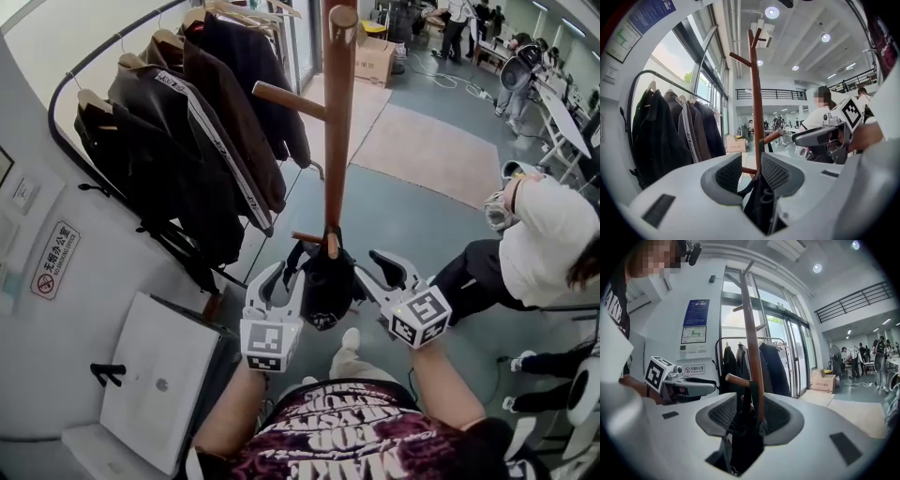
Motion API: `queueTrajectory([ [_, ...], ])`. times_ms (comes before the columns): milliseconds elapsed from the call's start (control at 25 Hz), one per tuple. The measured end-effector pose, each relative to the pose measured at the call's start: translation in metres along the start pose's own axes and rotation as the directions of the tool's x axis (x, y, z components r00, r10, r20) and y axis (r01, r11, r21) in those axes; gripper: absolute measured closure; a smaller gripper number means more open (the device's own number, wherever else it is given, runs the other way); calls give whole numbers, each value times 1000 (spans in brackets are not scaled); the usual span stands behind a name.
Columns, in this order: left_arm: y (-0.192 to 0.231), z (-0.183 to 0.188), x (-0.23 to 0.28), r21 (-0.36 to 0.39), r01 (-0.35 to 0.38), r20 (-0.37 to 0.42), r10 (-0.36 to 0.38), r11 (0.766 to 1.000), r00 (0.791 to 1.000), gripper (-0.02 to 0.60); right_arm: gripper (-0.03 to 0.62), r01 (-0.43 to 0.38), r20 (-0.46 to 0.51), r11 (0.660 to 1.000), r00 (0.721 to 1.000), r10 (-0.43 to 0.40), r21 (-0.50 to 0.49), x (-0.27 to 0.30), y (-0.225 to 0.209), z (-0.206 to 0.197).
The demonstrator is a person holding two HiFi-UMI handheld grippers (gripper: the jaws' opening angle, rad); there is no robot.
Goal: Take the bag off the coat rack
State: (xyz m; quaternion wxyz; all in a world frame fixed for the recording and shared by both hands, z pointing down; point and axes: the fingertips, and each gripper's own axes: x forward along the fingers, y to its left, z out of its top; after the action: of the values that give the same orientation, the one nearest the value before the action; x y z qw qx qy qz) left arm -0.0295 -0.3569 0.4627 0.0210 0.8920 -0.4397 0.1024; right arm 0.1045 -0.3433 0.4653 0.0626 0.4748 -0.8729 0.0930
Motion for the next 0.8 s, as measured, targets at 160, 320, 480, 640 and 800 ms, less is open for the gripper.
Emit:
queueTrajectory([
  [160,3,-3,19,-6,1,-5,-1,1000,1000,463,414,-30,-24,1000,999,30,2,17,-10,-3],
  [320,5,-13,36,-3,7,-21,-7,1000,1000,455,414,-57,-45,998,997,56,-4,33,-16,-10],
  [480,3,-26,51,-7,7,-55,-8,1000,998,451,414,-88,-68,996,994,87,-7,48,-18,-20],
  [640,-1,-37,65,-4,22,-79,-22,1000,997,446,414,-120,-115,993,986,118,-5,60,-16,-37],
  [800,-5,-49,80,7,38,-104,-37,999,994,446,414,-138,-152,990,979,136,-6,71,-15,-55],
])
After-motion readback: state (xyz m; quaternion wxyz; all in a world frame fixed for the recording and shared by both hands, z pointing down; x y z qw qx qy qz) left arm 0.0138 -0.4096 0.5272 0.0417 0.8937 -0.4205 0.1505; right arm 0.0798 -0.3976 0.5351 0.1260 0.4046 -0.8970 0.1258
